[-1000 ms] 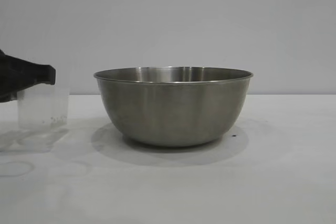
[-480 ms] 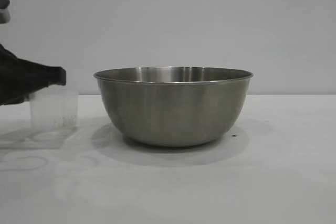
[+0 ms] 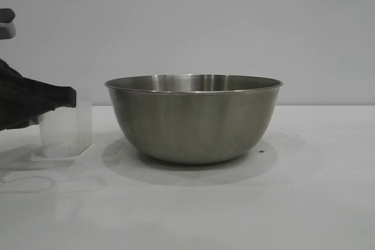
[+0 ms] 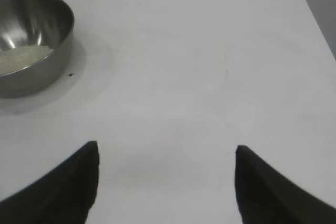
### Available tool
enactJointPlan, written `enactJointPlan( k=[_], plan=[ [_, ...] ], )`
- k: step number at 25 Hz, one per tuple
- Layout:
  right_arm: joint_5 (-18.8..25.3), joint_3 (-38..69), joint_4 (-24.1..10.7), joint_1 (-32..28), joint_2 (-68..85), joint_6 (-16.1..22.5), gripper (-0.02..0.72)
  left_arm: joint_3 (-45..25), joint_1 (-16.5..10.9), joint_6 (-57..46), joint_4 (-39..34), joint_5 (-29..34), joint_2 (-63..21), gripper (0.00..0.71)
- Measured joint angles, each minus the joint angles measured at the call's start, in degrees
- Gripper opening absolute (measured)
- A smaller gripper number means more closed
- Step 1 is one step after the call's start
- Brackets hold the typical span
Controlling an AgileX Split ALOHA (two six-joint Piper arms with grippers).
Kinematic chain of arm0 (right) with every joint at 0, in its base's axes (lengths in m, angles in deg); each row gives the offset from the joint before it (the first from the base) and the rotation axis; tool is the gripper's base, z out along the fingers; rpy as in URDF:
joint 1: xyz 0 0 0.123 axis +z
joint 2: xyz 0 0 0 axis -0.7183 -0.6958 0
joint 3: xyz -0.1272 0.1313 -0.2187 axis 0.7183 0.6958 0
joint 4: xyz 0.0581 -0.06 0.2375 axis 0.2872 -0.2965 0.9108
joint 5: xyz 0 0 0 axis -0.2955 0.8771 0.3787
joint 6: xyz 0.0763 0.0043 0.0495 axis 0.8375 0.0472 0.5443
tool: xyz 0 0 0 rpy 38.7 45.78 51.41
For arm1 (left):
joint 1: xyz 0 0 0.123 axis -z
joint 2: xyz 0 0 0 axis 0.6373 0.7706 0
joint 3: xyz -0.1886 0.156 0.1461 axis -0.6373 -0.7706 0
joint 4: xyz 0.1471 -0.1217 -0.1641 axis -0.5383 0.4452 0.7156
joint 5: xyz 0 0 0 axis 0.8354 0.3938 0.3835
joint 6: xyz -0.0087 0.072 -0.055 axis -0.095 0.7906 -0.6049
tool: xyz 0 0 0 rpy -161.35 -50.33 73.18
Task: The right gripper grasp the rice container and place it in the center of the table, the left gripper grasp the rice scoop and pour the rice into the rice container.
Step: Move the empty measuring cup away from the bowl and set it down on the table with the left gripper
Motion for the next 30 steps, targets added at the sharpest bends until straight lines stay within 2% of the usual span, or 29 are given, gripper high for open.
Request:
enactJointPlan(
  k=[1, 2, 5, 6, 8, 9, 10, 15, 25, 30],
  plan=[
    [0.0, 0.0, 0.0, 0.0, 0.0, 0.0, 0.475, 0.0, 0.0, 0.0, 0.0, 0.0, 0.0, 0.097],
    [0.0, 0.0, 0.0, 0.0, 0.0, 0.0, 0.475, 0.0, 0.0, 0.0, 0.0, 0.0, 0.0, 0.115],
    [0.0, 0.0, 0.0, 0.0, 0.0, 0.0, 0.475, 0.0, 0.0, -0.12, 0.0, 0.0, 0.0, 0.108],
    [0.0, 0.0, 0.0, 0.0, 0.0, 0.0, 0.475, 0.0, 0.0, -0.12, 0.0, 0.0, 0.0, 0.156],
    [0.0, 0.0, 0.0, 0.0, 0.0, 0.0, 0.475, 0.0, 0.0, -0.12, 0.0, 0.0, 0.0, 0.163],
    [0.0, 0.0, 0.0, 0.0, 0.0, 0.0, 0.475, 0.0, 0.0, -0.12, 0.0, 0.0, 0.0, 0.211],
    [0.0, 0.0, 0.0, 0.0, 0.0, 0.0, 0.475, 0.0, 0.0, -0.12, 0.0, 0.0, 0.0, 0.227],
    [0.0, 0.0, 0.0, 0.0, 0.0, 0.0, 0.475, -0.27, 0.0, -0.12, 0.0, 0.0, 0.0, 0.218],
    [0.0, 0.0, 0.0, 0.0, 0.0, 0.0, 0.475, -5.18, 0.0, -1.46, -0.09, -0.09, -0.2, 0.218],
    [0.0, 0.0, 0.0, 0.0, 0.0, 0.0, 0.475, -6.86, 0.0, -1.56, -0.5, -0.21, -2.65, 0.218]
  ],
)
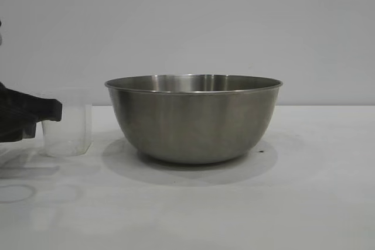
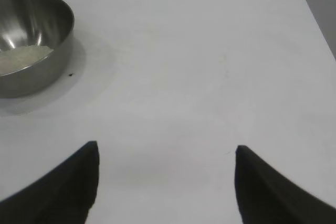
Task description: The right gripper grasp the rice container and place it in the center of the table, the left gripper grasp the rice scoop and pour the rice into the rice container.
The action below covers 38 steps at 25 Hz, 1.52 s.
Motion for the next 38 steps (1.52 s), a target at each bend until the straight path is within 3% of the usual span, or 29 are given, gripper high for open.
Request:
enactJointPlan(
  k=[14, 27, 30, 38],
  plan=[
    [0.0, 0.0, 0.0, 0.0, 0.0, 0.0, 0.475, -8.78, 0.0, 0.0, -0.49, -0.22, -8.99, 0.218],
    [0.0, 0.0, 0.0, 0.0, 0.0, 0.0, 0.475, -9.24, -0.47, 0.1, -0.58, -0.25, -10.81, 0.218],
    [0.0, 0.0, 0.0, 0.0, 0.0, 0.0, 0.475, -9.84, -4.19, 0.1, -4.86, -0.25, -10.93, 0.218],
    [0.0, 0.0, 0.0, 0.0, 0.0, 0.0, 0.475, -9.85, -19.27, 0.1, -20.52, -0.25, -11.7, 0.218]
  ],
)
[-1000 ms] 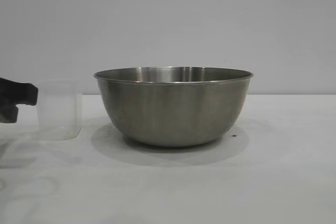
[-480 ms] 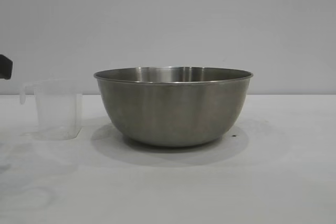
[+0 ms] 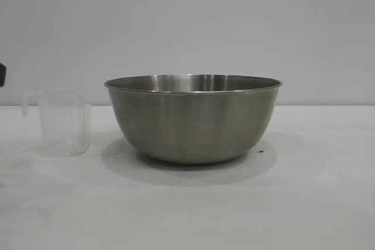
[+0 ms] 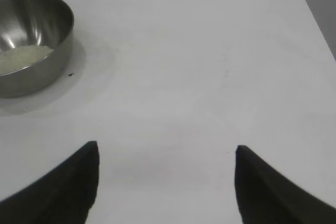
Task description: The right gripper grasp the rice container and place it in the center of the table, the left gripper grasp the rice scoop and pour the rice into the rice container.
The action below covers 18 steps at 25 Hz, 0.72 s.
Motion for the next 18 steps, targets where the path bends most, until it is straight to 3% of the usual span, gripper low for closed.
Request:
enactJointPlan(
  k=[4, 9, 18],
  plan=[
    [0.0, 0.0, 0.0, 0.0, 0.0, 0.0, 0.475, 0.0, -4.6, 0.0, -3.43, 0.0, 0.0, 0.218],
    [0.0, 0.0, 0.0, 0.0, 0.0, 0.0, 0.475, 1.25, -8.25, 0.0, -7.32, 0.0, 0.0, 0.218],
    [0.0, 0.0, 0.0, 0.0, 0.0, 0.0, 0.475, 6.86, -9.14, 0.0, -9.55, 2.29, -0.72, 0.218]
  ],
)
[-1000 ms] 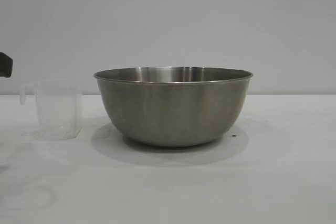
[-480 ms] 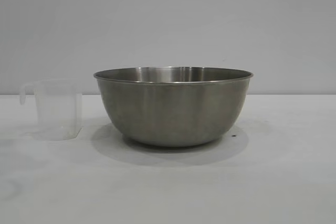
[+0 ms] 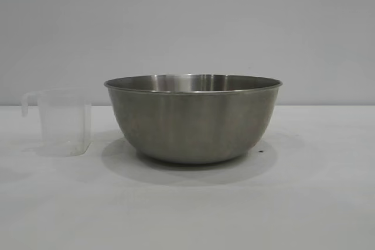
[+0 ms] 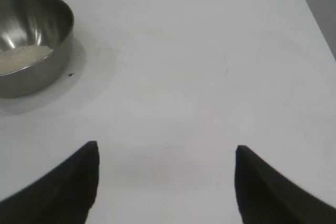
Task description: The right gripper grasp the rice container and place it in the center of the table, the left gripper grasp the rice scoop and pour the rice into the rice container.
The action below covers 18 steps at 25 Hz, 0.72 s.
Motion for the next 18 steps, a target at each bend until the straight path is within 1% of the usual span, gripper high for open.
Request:
enactJointPlan(
  k=[3, 9, 13, 18],
  plan=[
    [0.0, 0.0, 0.0, 0.0, 0.0, 0.0, 0.475, 2.65, -0.04, 0.0, -0.09, 5.78, -2.48, 0.218],
    [0.0, 0.0, 0.0, 0.0, 0.0, 0.0, 0.475, 9.81, -0.04, 0.6, -0.23, 24.25, -8.78, 0.218],
    [0.0, 0.0, 0.0, 0.0, 0.0, 0.0, 0.475, 15.25, -0.13, 0.6, -1.6, 37.69, -12.01, 0.218],
    [0.0, 0.0, 0.0, 0.0, 0.0, 0.0, 0.475, 22.74, -0.13, 0.06, -4.04, 55.91, -14.3, 0.218]
  ],
)
